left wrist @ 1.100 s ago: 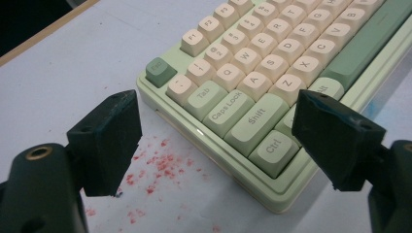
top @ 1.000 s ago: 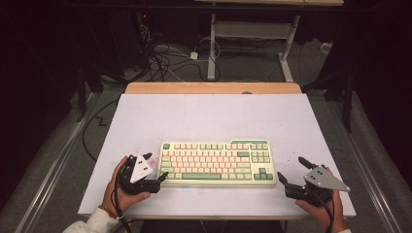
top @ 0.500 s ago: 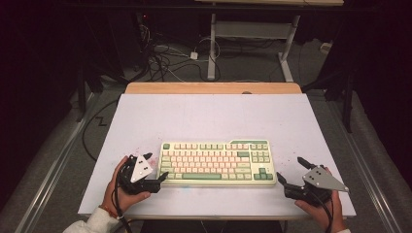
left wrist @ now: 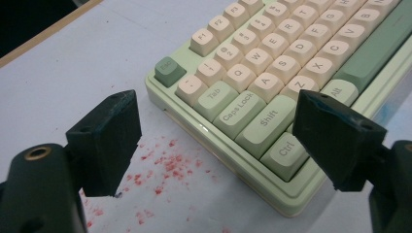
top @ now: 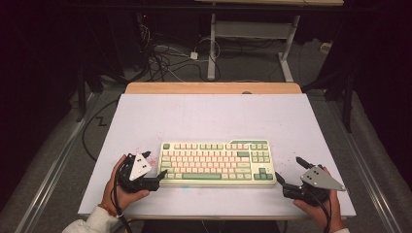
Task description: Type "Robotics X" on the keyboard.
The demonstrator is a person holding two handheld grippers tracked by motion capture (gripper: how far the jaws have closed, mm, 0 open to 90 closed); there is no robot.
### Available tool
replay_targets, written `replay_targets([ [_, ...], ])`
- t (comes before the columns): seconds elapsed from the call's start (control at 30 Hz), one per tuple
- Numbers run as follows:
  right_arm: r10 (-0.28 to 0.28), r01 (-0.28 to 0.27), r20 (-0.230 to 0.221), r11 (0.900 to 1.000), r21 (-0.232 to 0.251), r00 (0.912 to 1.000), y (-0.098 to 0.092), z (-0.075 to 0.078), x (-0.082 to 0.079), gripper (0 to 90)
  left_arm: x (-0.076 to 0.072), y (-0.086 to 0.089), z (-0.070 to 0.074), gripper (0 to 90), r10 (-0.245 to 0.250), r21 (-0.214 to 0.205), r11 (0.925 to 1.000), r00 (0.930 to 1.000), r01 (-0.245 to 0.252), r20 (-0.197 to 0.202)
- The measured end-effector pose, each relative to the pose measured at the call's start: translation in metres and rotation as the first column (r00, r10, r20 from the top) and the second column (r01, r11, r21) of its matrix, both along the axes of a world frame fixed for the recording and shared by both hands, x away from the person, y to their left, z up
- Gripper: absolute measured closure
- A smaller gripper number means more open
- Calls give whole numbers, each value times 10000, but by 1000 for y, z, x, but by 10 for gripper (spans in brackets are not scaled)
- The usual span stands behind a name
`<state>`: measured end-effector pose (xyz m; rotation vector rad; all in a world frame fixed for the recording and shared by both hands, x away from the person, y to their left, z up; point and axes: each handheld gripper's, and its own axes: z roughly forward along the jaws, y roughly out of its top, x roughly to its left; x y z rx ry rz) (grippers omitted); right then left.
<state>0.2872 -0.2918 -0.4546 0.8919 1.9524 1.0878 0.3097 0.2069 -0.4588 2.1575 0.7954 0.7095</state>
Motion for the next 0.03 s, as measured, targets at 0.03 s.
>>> replay_targets([
  [0.03, -14, 14, -9, 10000, 7, 10000, 0, 0, 0, 162, 0, 0, 0, 170, -9, -43, 10000, 10000, 9, 0],
])
